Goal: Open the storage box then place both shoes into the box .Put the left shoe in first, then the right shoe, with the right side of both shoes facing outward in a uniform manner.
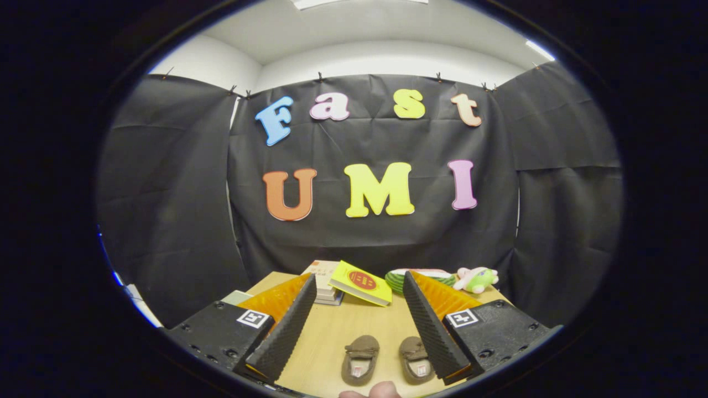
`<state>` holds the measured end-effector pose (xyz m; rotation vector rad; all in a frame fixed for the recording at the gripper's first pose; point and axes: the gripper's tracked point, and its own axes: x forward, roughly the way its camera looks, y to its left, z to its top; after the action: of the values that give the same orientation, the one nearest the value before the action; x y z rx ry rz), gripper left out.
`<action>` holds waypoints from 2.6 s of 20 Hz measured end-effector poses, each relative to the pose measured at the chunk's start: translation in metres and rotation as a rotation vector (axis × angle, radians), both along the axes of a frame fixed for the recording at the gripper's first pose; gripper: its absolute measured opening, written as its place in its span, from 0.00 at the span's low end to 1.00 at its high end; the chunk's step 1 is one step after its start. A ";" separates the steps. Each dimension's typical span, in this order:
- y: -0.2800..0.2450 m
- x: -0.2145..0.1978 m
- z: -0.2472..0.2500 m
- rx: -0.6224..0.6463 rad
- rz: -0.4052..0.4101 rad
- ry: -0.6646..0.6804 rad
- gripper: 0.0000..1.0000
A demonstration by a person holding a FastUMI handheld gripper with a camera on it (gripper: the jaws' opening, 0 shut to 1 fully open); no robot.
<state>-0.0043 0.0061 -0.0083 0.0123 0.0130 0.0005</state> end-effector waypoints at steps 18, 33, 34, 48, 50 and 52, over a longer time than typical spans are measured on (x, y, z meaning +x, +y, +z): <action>0.040 0.012 -0.023 0.017 0.125 0.084 1.00; 0.153 0.038 -0.173 0.341 0.438 0.403 1.00; 0.162 0.042 -0.183 0.366 0.456 0.426 1.00; 0.216 0.091 -0.282 0.770 0.549 0.713 0.99; 0.223 0.090 -0.281 0.849 0.577 0.743 0.97; 0.226 0.089 -0.278 0.897 0.597 0.759 0.86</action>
<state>0.0846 0.2322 -0.2862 0.9058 0.7754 0.6001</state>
